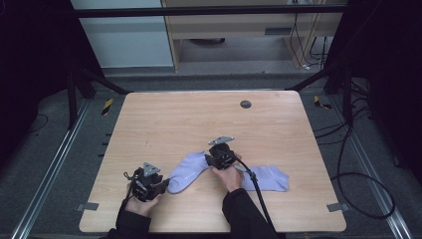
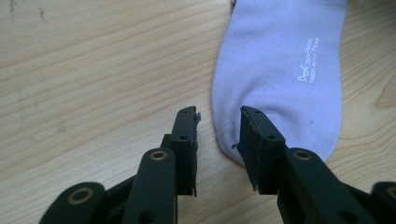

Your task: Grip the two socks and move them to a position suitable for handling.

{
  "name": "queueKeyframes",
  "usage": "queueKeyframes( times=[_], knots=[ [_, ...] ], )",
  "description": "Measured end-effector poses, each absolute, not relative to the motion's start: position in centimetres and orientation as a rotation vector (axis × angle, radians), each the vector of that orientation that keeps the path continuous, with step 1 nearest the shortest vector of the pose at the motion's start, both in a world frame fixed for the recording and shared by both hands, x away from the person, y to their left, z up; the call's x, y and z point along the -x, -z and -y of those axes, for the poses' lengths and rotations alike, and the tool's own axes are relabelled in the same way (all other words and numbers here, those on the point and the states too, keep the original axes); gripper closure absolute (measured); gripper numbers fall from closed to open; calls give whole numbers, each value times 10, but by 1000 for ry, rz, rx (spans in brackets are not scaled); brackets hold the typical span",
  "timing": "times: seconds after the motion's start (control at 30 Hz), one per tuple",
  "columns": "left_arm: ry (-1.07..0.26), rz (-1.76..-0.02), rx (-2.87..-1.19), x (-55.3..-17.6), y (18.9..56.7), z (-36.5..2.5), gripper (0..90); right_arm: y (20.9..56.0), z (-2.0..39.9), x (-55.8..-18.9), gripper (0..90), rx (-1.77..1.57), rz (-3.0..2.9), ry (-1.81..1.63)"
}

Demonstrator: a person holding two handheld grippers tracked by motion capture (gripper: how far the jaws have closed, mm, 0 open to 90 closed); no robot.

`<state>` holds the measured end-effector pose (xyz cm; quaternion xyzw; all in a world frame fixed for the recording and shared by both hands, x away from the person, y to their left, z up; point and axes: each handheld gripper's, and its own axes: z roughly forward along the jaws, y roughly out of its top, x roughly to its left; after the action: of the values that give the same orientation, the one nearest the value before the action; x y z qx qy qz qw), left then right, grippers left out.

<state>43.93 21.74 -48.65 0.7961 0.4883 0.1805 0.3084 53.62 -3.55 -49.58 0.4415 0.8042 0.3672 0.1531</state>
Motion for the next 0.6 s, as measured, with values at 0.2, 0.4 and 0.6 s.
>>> queueKeyframes(
  times=[0.2, 0.4, 0.6],
  knots=[
    [-456, -1285, -2139, -441, 488, -213, 798, 499, 32, -534, 754, -1240, -2334, -1039],
    [-445, -1289, -2141, -442, 488, -212, 868, 498, 30, -532, 877, -1241, -2355, -1037],
    [-516, -1292, -2071, -444, 475, -224, 872, 488, 35, -524, 886, -1240, -2368, -1124]
  ],
)
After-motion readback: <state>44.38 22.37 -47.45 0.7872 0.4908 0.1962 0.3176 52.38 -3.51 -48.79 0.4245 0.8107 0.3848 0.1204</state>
